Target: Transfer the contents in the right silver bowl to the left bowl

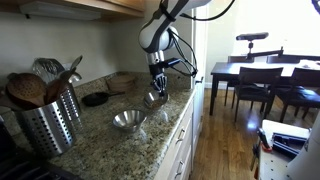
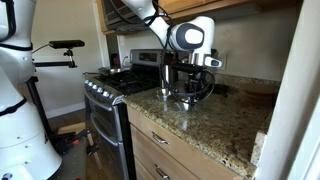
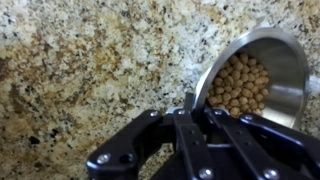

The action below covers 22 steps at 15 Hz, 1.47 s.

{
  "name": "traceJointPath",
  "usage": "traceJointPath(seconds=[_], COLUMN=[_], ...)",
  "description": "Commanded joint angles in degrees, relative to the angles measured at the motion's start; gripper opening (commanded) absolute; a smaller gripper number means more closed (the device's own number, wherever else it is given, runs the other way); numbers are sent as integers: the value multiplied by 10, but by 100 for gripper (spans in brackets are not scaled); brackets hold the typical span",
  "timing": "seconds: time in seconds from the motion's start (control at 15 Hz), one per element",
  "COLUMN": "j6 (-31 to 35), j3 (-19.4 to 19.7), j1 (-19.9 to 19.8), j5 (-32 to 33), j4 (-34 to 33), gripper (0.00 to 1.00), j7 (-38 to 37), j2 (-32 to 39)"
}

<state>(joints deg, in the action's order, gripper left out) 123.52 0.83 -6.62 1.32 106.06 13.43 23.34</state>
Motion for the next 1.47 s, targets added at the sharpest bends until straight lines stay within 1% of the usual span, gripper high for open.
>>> traceJointPath(seconds=[0.0, 0.6, 0.87, 1.4], j6=[-19, -27, -34, -52], j3=[7, 7, 1, -6], j1=[4, 6, 8, 21], j5=[17, 32, 33, 36], j4=[5, -5, -11, -13], gripper=[8, 8, 8, 8], j7=[4, 3, 14, 23], j2=[-25, -28, -35, -49])
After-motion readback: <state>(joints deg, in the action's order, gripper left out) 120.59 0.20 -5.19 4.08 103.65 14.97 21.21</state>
